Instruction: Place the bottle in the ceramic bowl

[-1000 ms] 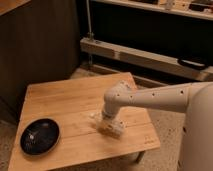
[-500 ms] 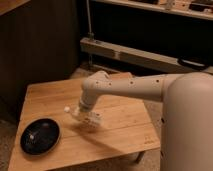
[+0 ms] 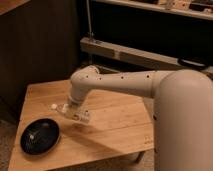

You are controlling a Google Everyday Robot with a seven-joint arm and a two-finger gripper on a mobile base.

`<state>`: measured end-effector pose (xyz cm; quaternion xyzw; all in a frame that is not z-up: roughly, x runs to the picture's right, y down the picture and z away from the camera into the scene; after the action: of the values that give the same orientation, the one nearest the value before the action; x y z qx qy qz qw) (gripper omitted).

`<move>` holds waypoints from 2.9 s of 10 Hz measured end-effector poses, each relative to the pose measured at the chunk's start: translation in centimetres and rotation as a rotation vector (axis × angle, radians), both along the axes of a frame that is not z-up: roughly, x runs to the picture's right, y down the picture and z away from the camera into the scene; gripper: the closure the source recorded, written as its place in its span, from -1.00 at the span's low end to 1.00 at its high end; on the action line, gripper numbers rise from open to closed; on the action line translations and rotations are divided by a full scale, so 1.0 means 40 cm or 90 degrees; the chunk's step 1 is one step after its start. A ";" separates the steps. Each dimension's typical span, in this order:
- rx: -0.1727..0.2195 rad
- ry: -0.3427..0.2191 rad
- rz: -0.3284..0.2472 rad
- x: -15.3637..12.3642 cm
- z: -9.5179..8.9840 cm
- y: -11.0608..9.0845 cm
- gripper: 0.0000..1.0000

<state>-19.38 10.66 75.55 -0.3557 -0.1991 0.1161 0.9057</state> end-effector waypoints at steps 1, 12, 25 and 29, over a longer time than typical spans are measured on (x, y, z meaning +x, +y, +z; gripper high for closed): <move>0.000 0.002 0.002 0.005 0.001 -0.002 1.00; -0.035 -0.141 0.028 -0.232 -0.043 -0.023 1.00; -0.107 -0.282 -0.105 -0.578 -0.152 0.171 -0.09; -0.134 -0.325 -0.081 -0.531 -0.088 0.168 -0.60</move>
<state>-40.62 17.39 72.05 -0.4771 -0.3847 -0.0140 0.7901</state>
